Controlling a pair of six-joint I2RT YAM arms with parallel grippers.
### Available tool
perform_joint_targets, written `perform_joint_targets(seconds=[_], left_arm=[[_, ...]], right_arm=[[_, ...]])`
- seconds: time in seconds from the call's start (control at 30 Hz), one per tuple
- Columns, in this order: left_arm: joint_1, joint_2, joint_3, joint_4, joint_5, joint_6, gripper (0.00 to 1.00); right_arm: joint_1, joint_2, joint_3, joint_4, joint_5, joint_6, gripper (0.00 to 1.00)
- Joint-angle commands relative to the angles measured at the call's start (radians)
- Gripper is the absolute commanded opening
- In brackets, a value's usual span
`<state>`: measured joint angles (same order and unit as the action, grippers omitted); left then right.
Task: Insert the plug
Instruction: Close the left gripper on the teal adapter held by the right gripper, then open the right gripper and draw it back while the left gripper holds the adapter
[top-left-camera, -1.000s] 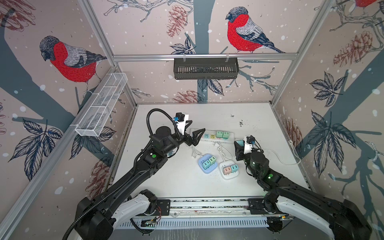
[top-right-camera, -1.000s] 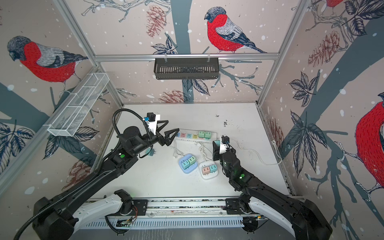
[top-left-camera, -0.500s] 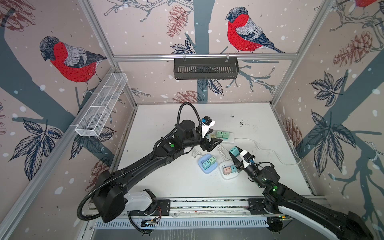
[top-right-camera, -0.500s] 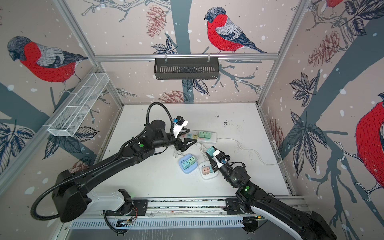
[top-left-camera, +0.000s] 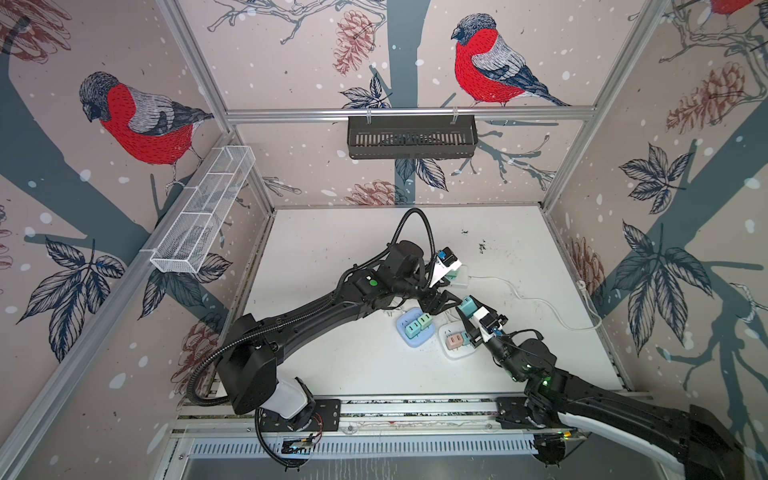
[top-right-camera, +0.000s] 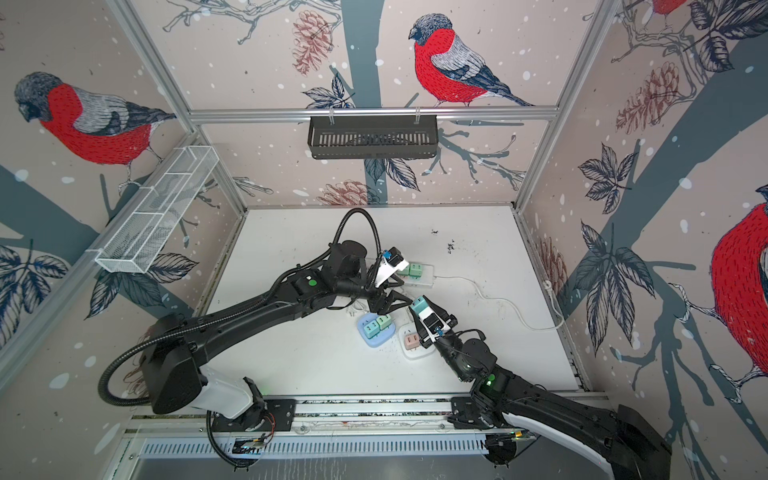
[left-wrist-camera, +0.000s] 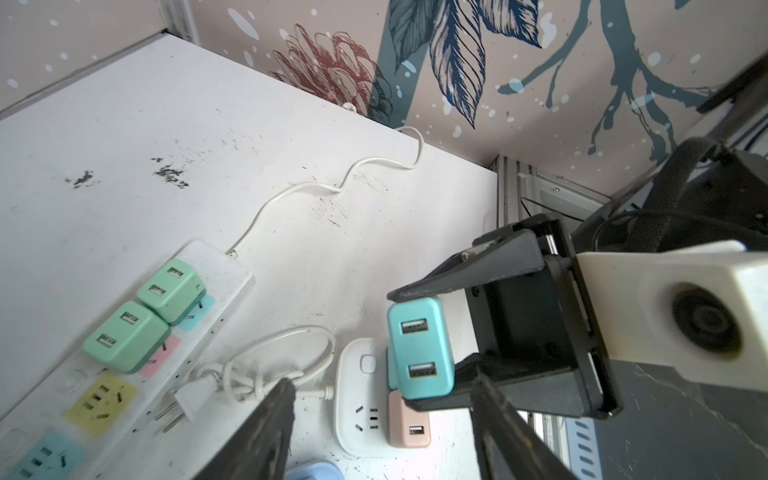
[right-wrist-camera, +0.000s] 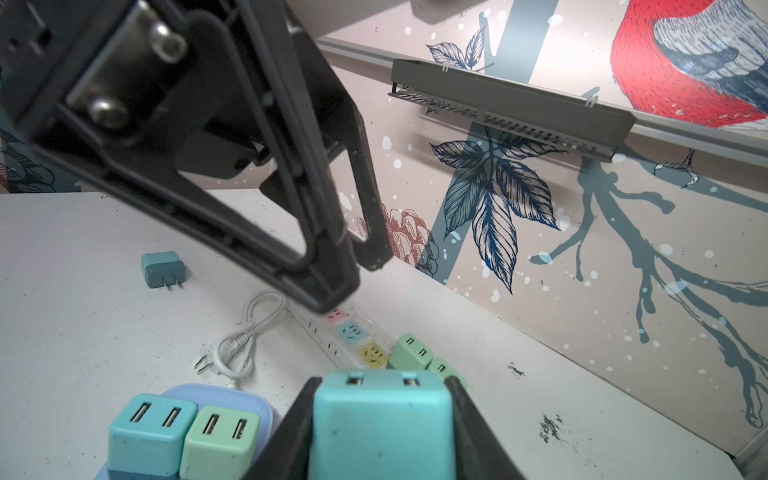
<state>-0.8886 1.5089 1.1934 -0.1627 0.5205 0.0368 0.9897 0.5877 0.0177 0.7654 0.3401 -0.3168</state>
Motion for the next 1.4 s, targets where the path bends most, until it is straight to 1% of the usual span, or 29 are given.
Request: perform_joint_targets(seconds=[0.0, 0.3, 0.57, 0.67, 0.73, 0.77, 0.83, 0.87, 0.9, 0.93, 0.97, 1.03, 1.07, 1.1, 1.13, 1.27, 1.37], left_arm=[[-0.021, 0.024, 0.026, -0.052, 0.030, 0.058, 0.67], [-0.052, 0.100, 0.095, -0.120, 0.045, 0.091, 0.59], [-0.066, 0.153, 0.138, -0.157, 0.110, 0.120, 0.52], [-0.070, 0.172, 0.155, -0.177, 0.139, 0.141, 0.47], [-0.070, 0.184, 0.165, -0.187, 0.155, 0.151, 0.41], [-0.070, 0.192, 0.172, -0.193, 0.154, 0.156, 0.36], [-0.070, 0.206, 0.185, -0.209, 0.154, 0.165, 0.22], [-0.070, 0.213, 0.193, -0.219, 0.156, 0.171, 0.14], [-0.070, 0.219, 0.204, -0.231, 0.157, 0.177, 0.06], [-0.069, 0.222, 0.210, -0.236, 0.156, 0.177, 0.00], [-0.069, 0.224, 0.214, -0.239, 0.152, 0.178, 0.00], [-0.066, 0.223, 0.220, -0.240, 0.135, 0.177, 0.00], [-0.063, 0.221, 0.223, -0.244, 0.123, 0.175, 0.00], [-0.057, 0.218, 0.226, -0.247, 0.110, 0.173, 0.00], [-0.050, 0.215, 0.225, -0.245, 0.099, 0.168, 0.00], [0.028, 0.166, 0.178, -0.172, 0.077, 0.157, 0.00], [0.140, 0.079, 0.072, -0.008, 0.134, 0.108, 0.00]], right_arm=[[0.021, -0.001, -0.002, 0.067, 0.045, -0.039, 0.01], [0.076, -0.004, -0.014, 0.098, 0.085, -0.086, 0.01], [0.092, -0.011, -0.021, 0.117, 0.094, -0.100, 0.01], [0.093, -0.017, -0.025, 0.121, 0.101, -0.100, 0.01], [0.092, -0.023, -0.028, 0.124, 0.102, -0.100, 0.01], [0.093, -0.027, -0.030, 0.124, 0.106, -0.100, 0.01], [0.093, -0.033, -0.031, 0.125, 0.110, -0.100, 0.02], [0.092, -0.036, -0.033, 0.127, 0.112, -0.100, 0.04], [0.092, -0.039, -0.036, 0.129, 0.111, -0.099, 0.08], [0.091, -0.040, -0.037, 0.133, 0.112, -0.098, 0.12], [0.092, -0.042, -0.042, 0.140, 0.114, -0.096, 0.21], [0.092, -0.047, -0.049, 0.153, 0.112, -0.094, 0.45], [0.091, -0.052, -0.056, 0.165, 0.116, -0.091, 0.58], [0.091, -0.055, -0.063, 0.174, 0.120, -0.089, 0.94], [0.088, -0.062, -0.066, 0.171, 0.124, -0.087, 1.00], [0.072, -0.096, -0.068, 0.155, 0.118, -0.058, 1.00], [0.049, -0.136, -0.068, 0.123, 0.086, -0.018, 1.00]])
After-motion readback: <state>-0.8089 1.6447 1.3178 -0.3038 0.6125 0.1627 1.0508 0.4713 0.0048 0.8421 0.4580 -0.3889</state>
